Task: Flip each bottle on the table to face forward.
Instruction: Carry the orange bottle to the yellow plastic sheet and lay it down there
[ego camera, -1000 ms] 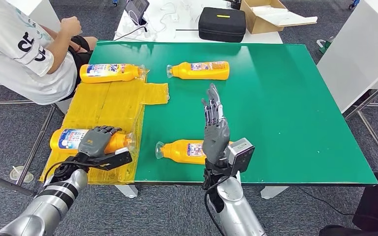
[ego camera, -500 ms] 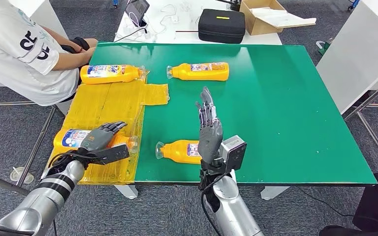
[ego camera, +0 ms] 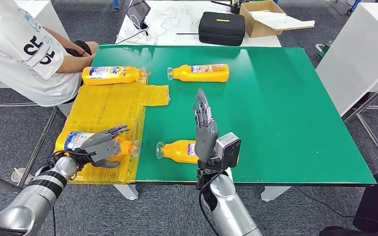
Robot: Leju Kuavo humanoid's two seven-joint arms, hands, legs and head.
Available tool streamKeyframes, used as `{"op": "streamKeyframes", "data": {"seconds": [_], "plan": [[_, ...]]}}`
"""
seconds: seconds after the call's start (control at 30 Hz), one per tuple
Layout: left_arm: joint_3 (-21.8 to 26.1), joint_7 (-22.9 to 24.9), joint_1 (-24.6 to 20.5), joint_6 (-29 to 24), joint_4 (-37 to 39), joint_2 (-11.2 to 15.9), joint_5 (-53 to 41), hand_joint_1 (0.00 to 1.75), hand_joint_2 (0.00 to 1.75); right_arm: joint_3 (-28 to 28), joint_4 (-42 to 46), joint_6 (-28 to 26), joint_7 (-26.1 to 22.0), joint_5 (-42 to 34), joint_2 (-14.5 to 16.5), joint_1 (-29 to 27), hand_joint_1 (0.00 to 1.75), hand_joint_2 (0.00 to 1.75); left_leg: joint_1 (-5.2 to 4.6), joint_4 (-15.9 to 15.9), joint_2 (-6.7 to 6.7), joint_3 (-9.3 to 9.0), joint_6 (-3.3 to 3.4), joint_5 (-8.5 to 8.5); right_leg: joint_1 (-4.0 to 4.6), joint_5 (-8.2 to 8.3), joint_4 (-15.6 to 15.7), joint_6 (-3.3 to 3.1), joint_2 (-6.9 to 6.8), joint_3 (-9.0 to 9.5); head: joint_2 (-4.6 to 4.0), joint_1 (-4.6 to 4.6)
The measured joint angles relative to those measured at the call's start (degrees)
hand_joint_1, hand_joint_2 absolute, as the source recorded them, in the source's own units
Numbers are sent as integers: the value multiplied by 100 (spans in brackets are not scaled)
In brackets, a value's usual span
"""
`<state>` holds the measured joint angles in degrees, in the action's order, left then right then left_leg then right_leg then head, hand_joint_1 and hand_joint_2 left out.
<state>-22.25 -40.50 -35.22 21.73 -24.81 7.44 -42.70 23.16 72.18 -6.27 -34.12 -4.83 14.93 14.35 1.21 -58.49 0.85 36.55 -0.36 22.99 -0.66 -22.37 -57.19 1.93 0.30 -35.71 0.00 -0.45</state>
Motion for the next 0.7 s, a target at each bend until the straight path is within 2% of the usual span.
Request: {"op": "streamKeyframes", "data": {"seconds": [0.13,0.2,0.27,0.33,0.43,0.47,0.6,0.7], "plan": [[-150,-3,120,217,-264,118,992,0,175,-11,-95,8,-28,2,0,36,0,0,0,0,-1,-2,-1,-1,0,1,0,0,1,-2,1,1],[-179,-4,296,-95,-500,106,1770,0,175,-14,-126,-56,-44,90,-1,39,0,87,0,-1,-3,1,-1,-1,-1,1,0,0,1,-10,0,-1],[-96,-1,524,-652,-766,-21,2504,0,175,-11,-142,-230,37,383,-11,39,0,175,-1,-3,-3,13,1,-1,-2,1,1,0,0,-23,0,-1],[144,8,757,-1349,-1081,-250,3063,0,175,23,-168,-458,321,967,-54,51,0,175,-1,-4,-1,30,2,-2,-3,2,1,2,-1,-37,0,1],[764,14,1042,-2589,-1772,-676,3536,0,175,176,-328,-562,1119,2081,-256,154,0,175,-3,-5,-7,51,3,-2,-5,8,1,5,1,-56,0,2],[986,14,1095,-2850,-2007,-798,3625,0,175,231,-420,-515,1364,2389,-344,202,0,175,-4,-6,-9,53,3,-2,-6,9,1,6,2,-58,1,2],[1843,17,1317,-3312,-2881,-1146,3875,0,175,457,-830,-140,2131,3363,-732,413,0,175,-3,-6,-10,53,3,-2,-5,9,1,6,2,-59,2,-1],[2324,19,1512,-3464,-3372,-1323,3916,0,175,636,-1051,79,2461,3703,-1038,537,0,175,0,-6,-10,55,3,-2,0,7,1,5,2,-60,0,-2]]}}
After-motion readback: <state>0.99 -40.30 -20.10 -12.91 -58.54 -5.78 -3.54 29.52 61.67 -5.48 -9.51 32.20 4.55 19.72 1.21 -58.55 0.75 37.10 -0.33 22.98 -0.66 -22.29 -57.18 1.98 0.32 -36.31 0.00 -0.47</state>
